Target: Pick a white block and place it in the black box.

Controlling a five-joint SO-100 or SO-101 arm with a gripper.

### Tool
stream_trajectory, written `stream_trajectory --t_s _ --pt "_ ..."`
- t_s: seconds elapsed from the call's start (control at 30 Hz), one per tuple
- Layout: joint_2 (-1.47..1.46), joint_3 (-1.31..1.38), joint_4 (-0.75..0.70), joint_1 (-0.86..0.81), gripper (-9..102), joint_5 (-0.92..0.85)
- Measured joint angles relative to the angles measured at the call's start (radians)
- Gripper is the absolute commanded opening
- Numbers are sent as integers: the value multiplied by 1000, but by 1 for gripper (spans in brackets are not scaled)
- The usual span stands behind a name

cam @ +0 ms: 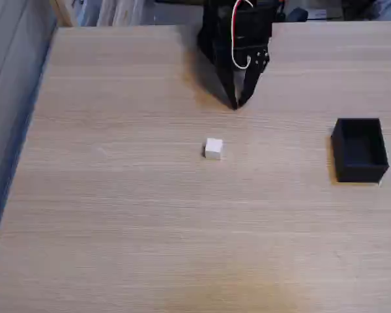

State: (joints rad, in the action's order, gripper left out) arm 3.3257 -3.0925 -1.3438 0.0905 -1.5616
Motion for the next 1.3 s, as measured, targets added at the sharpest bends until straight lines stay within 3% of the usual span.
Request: stream_trajectory --t_s 1.3 --pt "0 0 0 -18 0 11"
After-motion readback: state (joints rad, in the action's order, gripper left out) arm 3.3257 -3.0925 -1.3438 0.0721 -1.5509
